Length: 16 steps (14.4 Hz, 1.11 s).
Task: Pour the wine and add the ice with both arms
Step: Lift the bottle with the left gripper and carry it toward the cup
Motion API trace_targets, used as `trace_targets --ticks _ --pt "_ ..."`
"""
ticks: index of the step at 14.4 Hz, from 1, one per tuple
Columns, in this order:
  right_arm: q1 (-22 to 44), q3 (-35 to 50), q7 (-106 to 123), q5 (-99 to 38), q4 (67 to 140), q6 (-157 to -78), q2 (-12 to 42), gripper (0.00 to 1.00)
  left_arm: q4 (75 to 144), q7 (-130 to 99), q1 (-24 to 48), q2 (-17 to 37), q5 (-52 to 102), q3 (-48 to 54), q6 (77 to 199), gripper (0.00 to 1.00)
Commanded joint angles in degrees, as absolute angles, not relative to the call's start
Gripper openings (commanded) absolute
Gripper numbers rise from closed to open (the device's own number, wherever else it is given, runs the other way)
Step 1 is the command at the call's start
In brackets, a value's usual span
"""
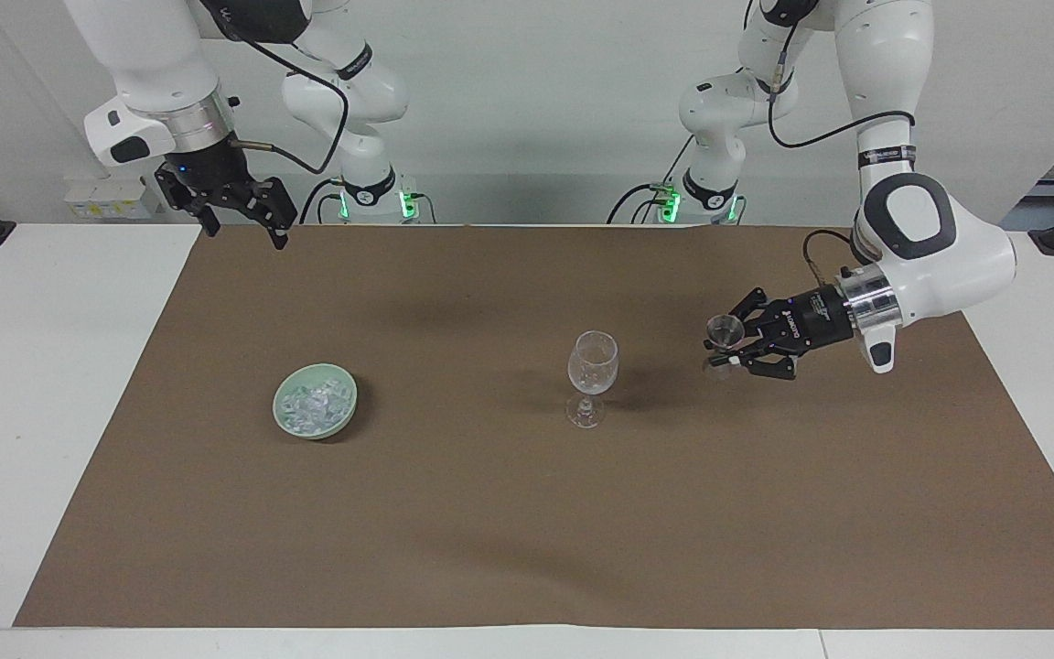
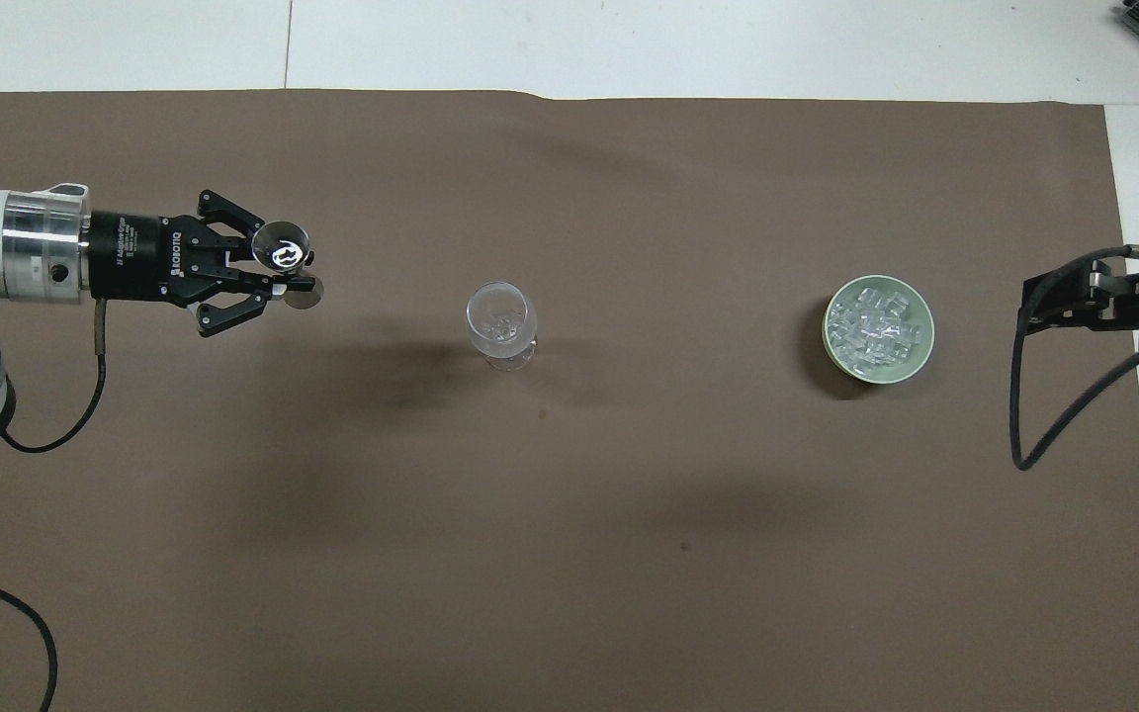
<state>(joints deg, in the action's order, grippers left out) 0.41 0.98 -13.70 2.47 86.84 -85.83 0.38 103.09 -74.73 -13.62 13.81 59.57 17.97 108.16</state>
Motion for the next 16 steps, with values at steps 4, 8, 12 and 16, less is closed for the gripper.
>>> trace_targets --ticks 4,8,12,16 --pt "-0.70 1.14 -11.43 0.88 86.48 -85.78 0.53 1.00 105.03 -79.36 -12.74 12.22 60.12 21.35 115.05 0.00" --pt "-0.70 1.14 -11.43 0.88 86.66 -85.87 0.53 1.00 105.03 -80.86 -10.90 11.43 59.42 21.36 117.33 0.00" --pt "-0.70 1.14 -11.43 0.88 86.84 -85.78 0.35 1.00 105.56 -81.39 -9.67 10.64 58.19 21.44 118.30 0.00" --pt "-0.70 1.14 -11.43 0.88 86.84 -85.78 0.35 1.00 106.00 -82.79 -7.56 9.76 53.01 21.62 121.73 0.00"
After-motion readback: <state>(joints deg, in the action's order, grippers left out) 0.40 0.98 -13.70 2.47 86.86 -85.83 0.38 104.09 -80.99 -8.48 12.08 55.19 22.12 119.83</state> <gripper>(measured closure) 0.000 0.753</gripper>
